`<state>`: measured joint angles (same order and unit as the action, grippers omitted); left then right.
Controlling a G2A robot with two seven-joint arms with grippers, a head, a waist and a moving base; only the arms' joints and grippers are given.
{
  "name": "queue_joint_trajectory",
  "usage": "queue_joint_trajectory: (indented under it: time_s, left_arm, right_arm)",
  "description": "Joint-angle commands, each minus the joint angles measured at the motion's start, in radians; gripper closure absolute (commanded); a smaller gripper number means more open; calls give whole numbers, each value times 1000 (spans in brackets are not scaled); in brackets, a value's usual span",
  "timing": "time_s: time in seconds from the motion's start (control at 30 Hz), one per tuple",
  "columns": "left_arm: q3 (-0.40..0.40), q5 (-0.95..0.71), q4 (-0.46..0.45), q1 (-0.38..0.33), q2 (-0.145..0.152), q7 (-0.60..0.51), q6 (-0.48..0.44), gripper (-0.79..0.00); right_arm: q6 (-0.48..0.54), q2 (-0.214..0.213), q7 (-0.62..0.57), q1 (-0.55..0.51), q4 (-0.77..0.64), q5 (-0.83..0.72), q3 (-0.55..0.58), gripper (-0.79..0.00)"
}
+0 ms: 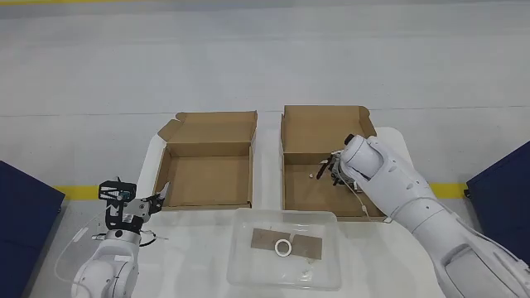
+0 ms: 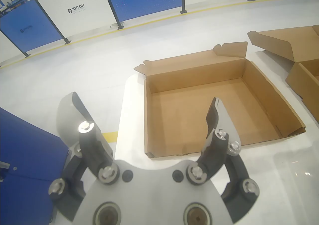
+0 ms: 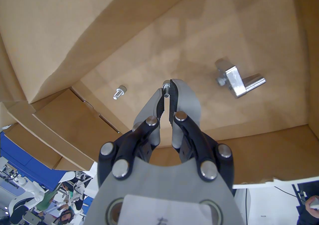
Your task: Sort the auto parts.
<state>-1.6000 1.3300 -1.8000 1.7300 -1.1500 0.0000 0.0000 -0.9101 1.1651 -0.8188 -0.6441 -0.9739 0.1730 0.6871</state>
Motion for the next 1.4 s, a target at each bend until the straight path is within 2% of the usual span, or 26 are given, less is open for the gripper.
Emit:
queue_joint_trajectory:
  time_s: [0.0,0.43,0.63,0.83,1.17,1.27,1.3,1.37]
  left_arm:
    - [0,0,0,0,0,0,0,-785]
    - [0,0,0,0,0,0,0,-785]
    - [0,0,0,0,0,0,0,-785]
    - [0,0,0,0,0,0,0,-785]
    - [0,0,0,0,0,0,0,-785]
    - [0,0,0,0,0,0,0,-785]
    - [0,0,0,0,0,0,0,-785]
    - [0,0,0,0,0,0,0,-785]
  right_arm:
    - [2,5,2,4,12,0,-5,0]
    - [14,41,4,31,85,-2,-35,0]
    - [22,51,-3,41,107,2,-42,-99]
    - [24,58,-7,48,116,7,-43,-271]
    - [12,47,4,31,43,17,-7,-323]
    - [-9,28,14,5,-28,29,25,-422]
    - [-17,20,13,-7,-57,35,38,-493]
    - [-35,1,8,-36,-124,50,66,-785]
